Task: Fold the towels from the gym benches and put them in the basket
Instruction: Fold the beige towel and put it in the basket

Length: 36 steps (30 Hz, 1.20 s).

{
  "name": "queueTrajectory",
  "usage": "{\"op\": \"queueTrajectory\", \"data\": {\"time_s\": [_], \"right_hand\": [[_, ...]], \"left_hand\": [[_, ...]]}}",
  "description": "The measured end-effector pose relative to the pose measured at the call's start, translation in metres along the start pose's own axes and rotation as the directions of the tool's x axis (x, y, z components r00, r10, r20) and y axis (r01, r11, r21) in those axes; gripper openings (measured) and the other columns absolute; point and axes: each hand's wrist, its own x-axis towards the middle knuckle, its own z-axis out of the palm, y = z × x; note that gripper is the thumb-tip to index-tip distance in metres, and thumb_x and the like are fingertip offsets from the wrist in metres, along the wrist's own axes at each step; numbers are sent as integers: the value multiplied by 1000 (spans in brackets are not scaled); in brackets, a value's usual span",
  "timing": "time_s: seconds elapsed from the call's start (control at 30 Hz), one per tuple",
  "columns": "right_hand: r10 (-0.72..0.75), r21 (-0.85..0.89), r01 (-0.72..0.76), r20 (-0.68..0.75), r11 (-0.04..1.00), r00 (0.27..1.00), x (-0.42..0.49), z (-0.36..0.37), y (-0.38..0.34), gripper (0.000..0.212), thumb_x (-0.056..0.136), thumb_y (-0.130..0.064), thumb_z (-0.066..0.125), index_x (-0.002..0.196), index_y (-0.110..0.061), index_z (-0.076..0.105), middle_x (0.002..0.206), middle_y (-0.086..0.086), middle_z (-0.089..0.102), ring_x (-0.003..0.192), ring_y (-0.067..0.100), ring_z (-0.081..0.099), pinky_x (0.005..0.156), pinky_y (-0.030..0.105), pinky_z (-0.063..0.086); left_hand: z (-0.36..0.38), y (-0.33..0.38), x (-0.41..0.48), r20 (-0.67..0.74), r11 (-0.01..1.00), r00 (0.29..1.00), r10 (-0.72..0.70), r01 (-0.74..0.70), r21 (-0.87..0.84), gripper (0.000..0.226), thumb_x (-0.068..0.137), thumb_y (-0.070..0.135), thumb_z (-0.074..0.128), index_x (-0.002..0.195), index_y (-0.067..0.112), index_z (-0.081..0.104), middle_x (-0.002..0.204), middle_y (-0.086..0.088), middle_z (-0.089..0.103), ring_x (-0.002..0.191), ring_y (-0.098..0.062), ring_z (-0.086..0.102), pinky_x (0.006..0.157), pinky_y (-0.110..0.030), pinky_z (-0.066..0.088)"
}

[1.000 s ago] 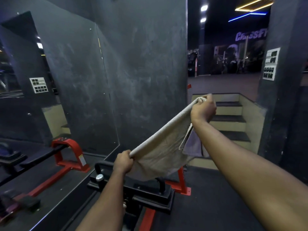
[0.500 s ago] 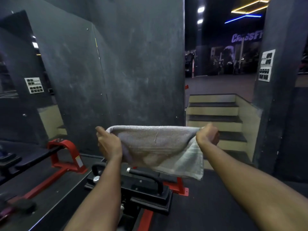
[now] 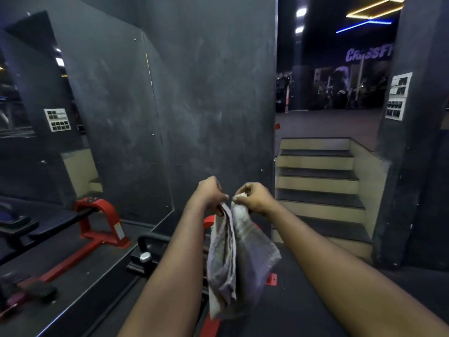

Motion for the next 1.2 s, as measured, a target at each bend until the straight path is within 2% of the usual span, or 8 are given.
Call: {"op": "queueTrajectory", "data": {"time_s": [0.23,0.4,0.5,0.63,0.77,0.87,1.03,1.2], "right_hand": [[-116,218,78,167,973,979,4,3,-15,22,79,-15,76,99,-19,68,93,7,74,82,17,70,64,34,57],[-201,33,199,135,980,970,-6,-1,-17,36,69,-16,83,101,-20,67,94,-1,73,89,11,68,76,30,59],[-259,-13,263,129,965,957,-6,-7,-9,35,68,-4,72,97,-22,70,86,-4,73,83,10,67,81,35,57],[-320,10,321,80,947,944,-7,-23,-6,35,71,1,61,94,-24,70,92,-8,73,90,7,68,83,26,52],[-280,85,287,-90,954,956,-4,-33,2,36,70,3,44,88,-24,59,81,-8,64,80,7,58,75,28,46],[-175,12,180,-195,984,965,-7,-45,18,38,76,6,39,93,-26,52,82,-1,61,79,16,57,71,30,43],[-11,33,26,-381,999,924,-20,-60,51,30,89,-1,45,102,-28,47,91,6,63,86,28,61,78,39,50],[67,85,-27,-505,996,861,-29,-79,59,26,94,-9,49,115,-23,40,99,8,60,88,27,59,74,38,49]], "left_hand": [[-7,5,-3,-104,985,990,97,-111,-132,20,92,18,58,106,10,46,100,-10,55,79,-23,60,58,-31,51],[-10,13,-9,-93,827,982,166,-190,-529,17,94,5,37,108,14,41,83,-26,68,62,-38,70,56,-47,60],[-14,-5,1,-307,897,947,97,-217,-386,28,74,11,42,96,28,46,90,-9,66,73,-36,68,65,-50,59],[-4,-41,-1,170,971,970,175,-141,-194,55,60,26,59,115,31,53,123,-3,57,114,-23,56,94,-38,51],[14,-57,-18,591,990,804,64,22,-137,50,71,31,84,115,17,64,111,-7,71,98,-26,70,76,-39,58],[17,-64,-14,482,992,873,78,-22,-121,45,66,29,85,101,10,67,91,-9,70,80,-30,67,69,-42,55],[22,-51,-3,-109,926,983,149,-178,-334,31,50,42,70,71,20,62,64,8,63,65,-11,57,61,-31,47],[44,-6,-13,-284,862,953,107,-231,-451,21,84,19,64,104,19,56,97,-1,68,90,-17,62,74,-30,47]]}}
